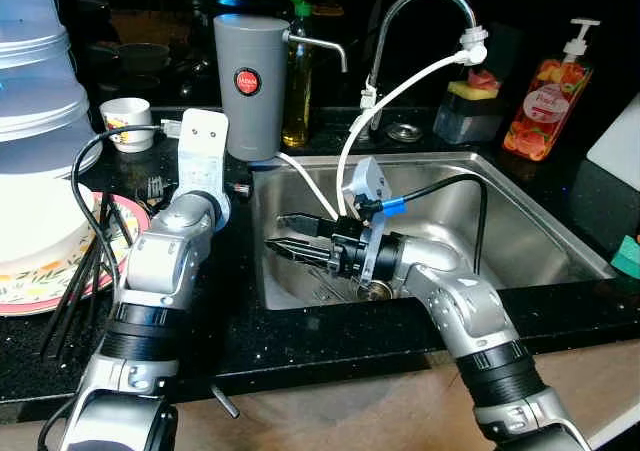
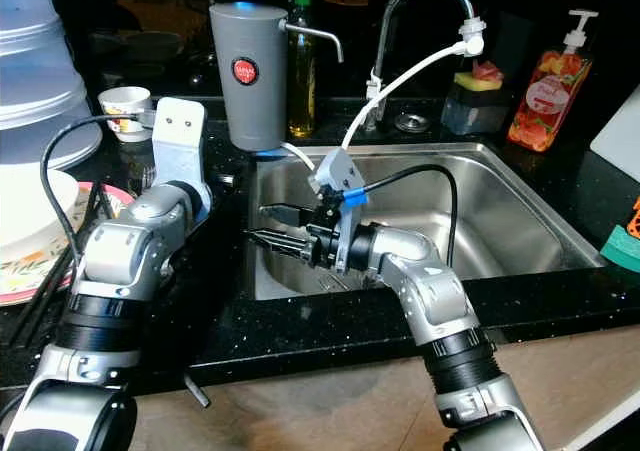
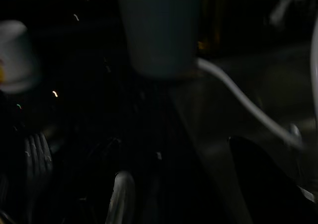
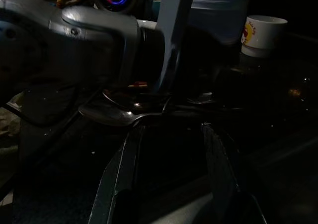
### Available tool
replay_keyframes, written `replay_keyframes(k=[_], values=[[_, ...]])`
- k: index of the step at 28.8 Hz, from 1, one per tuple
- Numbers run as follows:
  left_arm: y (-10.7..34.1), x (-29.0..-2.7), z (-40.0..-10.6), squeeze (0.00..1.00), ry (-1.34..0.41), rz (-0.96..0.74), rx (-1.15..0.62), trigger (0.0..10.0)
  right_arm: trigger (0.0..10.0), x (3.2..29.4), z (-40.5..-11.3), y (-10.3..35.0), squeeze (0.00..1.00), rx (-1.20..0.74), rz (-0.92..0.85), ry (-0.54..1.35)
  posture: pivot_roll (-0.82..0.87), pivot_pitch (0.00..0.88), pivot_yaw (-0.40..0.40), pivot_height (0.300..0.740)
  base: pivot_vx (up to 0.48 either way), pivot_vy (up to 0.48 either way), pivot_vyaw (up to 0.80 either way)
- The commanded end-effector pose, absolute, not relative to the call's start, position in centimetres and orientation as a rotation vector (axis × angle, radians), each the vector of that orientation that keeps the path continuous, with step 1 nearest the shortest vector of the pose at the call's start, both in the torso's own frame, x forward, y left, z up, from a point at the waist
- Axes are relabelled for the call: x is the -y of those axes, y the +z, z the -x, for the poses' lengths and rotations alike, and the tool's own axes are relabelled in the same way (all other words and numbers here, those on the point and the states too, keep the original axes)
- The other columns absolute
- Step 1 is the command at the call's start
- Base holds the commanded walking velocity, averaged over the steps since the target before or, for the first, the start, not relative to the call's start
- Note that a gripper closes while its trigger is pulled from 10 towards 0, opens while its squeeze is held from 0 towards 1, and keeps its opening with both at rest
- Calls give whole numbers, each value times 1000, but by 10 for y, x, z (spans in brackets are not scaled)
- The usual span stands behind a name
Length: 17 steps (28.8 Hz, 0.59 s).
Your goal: Kitchen organization
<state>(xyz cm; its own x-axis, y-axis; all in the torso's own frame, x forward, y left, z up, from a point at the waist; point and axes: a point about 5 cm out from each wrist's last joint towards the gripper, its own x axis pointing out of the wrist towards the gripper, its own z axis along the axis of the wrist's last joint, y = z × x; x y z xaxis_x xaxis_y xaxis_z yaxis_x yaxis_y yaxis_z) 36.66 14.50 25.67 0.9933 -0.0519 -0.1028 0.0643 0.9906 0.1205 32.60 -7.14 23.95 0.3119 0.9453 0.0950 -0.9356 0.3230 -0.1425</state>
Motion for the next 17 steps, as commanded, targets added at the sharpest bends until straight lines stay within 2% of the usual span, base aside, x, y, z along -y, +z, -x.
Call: replay_keyframes(k=[1, 6, 17], values=[[247, -145, -364, 0, -81, -155, -164, 10000, 10000, 70, -323, 240, 0, 174, 76, 1253, -29, 26, -32, 740, 0, 0, 0], [228, -143, -357, 0, -120, -204, -293, 10000, 10000, 70, -323, 240, 0, 172, 79, 1255, -30, 30, -34, 740, 0, 0, 0], [239, -155, -360, 0, -21, -155, -222, 10000, 10000, 71, -323, 240, 0, 167, 79, 1256, -31, 38, -37, 740, 0, 0, 0]])
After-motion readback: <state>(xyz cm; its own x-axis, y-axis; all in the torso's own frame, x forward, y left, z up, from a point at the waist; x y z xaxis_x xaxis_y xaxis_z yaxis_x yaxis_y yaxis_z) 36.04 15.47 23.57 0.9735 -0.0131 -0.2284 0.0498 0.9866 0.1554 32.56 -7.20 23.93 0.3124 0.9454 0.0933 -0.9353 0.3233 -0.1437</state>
